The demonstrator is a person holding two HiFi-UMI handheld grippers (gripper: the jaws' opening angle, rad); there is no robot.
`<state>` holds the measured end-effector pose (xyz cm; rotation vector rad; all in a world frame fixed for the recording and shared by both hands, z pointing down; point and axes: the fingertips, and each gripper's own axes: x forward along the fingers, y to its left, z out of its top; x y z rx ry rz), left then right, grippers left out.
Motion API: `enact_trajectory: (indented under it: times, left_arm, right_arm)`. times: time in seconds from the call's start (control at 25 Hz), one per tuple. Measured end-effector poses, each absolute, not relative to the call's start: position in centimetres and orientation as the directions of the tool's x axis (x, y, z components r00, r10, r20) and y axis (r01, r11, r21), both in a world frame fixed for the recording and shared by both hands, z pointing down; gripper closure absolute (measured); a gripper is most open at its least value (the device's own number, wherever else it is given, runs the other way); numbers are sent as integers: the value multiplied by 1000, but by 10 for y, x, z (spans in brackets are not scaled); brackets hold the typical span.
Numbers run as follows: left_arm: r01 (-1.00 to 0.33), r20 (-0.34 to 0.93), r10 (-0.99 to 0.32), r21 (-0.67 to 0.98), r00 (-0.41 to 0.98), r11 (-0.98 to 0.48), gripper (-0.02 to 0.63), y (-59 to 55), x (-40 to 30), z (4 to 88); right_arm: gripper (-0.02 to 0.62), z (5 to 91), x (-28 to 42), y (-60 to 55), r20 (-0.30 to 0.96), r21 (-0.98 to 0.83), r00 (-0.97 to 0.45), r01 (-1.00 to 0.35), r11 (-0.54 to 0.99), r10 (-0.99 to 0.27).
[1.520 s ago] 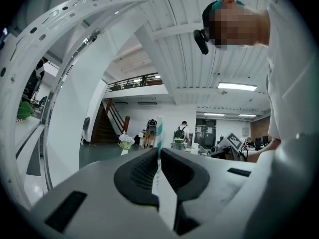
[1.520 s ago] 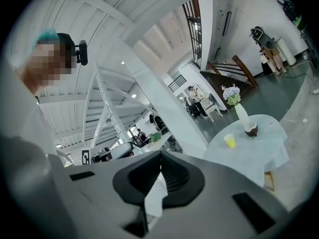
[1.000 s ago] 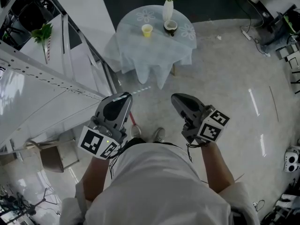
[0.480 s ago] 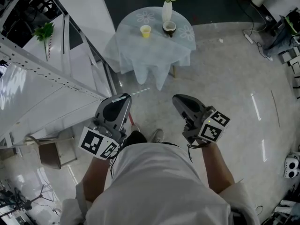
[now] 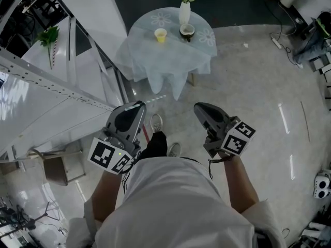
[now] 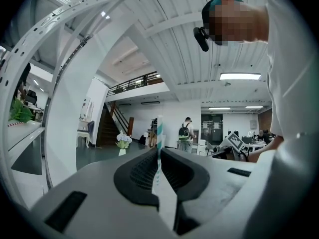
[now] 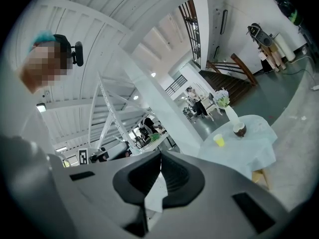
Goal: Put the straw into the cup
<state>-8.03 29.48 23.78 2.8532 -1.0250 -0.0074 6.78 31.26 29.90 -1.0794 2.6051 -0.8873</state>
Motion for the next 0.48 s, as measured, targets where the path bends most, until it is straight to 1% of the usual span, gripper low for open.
enact_trajectory:
  times: [0.48]
  left_arm:
    - [-622, 35, -624, 141, 780, -770, 568, 232, -79, 258]
  right_arm:
    - [574, 317, 60, 255, 89, -602, -722, -588, 540, -687]
